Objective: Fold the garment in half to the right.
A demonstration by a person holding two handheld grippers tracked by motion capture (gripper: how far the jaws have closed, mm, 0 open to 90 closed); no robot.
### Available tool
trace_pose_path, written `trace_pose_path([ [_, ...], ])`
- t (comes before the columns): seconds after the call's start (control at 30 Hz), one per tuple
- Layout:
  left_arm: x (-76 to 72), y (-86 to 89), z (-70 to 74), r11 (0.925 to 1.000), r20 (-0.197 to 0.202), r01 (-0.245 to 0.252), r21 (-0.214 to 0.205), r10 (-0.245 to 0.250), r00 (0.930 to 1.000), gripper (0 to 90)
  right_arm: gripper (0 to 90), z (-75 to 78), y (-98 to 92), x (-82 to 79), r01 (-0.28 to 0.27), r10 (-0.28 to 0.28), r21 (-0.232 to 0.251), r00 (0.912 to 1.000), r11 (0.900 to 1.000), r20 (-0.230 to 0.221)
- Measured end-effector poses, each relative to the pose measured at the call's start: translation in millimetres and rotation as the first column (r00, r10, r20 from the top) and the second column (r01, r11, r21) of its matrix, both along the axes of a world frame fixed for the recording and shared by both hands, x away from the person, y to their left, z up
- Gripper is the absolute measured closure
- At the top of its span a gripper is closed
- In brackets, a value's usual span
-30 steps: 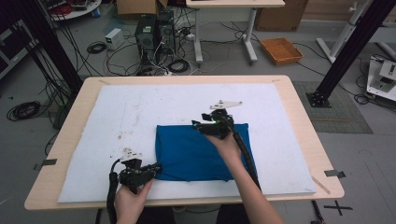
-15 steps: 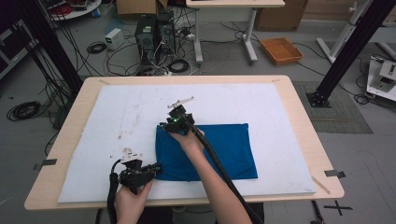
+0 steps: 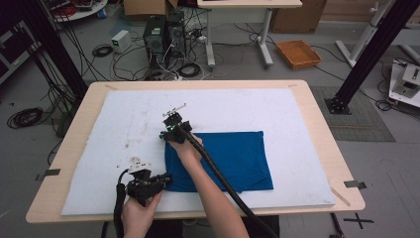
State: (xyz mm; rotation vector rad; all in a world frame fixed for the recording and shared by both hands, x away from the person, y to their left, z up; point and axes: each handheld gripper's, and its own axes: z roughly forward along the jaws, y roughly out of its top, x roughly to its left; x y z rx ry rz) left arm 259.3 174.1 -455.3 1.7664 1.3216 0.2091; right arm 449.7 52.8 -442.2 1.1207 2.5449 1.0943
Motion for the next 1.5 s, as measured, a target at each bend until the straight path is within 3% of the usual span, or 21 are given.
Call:
trace_pose_path([
  [0.2, -0.5, -1.5, 0.1, 1.0, 0.009, -0.002, 0.007, 0.002, 1.0, 81.2, 80.6, -0.2, 2.3, -0.7, 0.003, 0.0, -0.049, 0.9989, 0.9988, 0.048],
  [0.37, -2.0, -2.2, 0.4, 0.9999, 0.022, -0.004, 0.015, 0.004, 0.9997, 82.1, 87.0, 5.5, 0.7, -2.1, -0.009, 0.01, -0.015, 0.9977, 0.9998, 0.067],
  [0.67, -6.1, -0.9, 5.0, 1.0, 0.048, -0.004, 0.004, 0.004, 0.9988, 82.9, 87.2, 29.5, -18.2, -2.2, -0.009, 0.001, 0.102, 0.997, 0.9947, 0.078],
  [0.87, -11.7, -6.1, 18.6, 0.9993, 0.11, 0.006, 0.036, -0.01, 0.9938, 83.1, 87.2, 46.7, -39.8, -2.7, -0.016, 0.001, 0.188, 0.9968, 0.982, 0.08],
  [1.0, -14.9, -13.1, 31.3, 0.9992, 0.145, 0.022, 0.034, -0.026, 0.989, 83.2, 87.2, 57.3, -61.7, -2.0, -0.013, -0.006, 0.229, 0.9966, 0.9734, 0.082],
  [1.1, -16.0, -22.9, 41.9, 0.9986, 0.171, 0.045, 0.028, -0.049, 0.984, 83.2, 87.2, 65.7, -80.1, -2.5, -0.01, -0.012, 0.259, 0.9964, 0.9658, 0.083],
  [1.23, -15.8, -45.3, 54.5, 0.995, 0.194, 0.099, 0.015, -0.1, 0.976, 83.3, 87.1, 76.9, -104.2, -5.0, -0.014, -0.013, 0.268, 0.9952, 0.9634, 0.097],
  [1.33, -13.7, -66.1, 61.0, 0.989, 0.199, 0.148, 0.005, -0.146, 0.969, 83.3, 87.1, 82.8, -122.9, -6.5, -0.02, -0.011, 0.278, 0.9942, 0.9602, 0.107],
  [1.5, -5.9, -102.2, 63.5, 0.9776, 0.198, 0.21, -0.022, -0.201, 0.9593, 83.3, 87.1, 88.8, -157.2, -7.4, -0.01, -0.021, 0.265, 0.9932, 0.9643, 0.114],
])
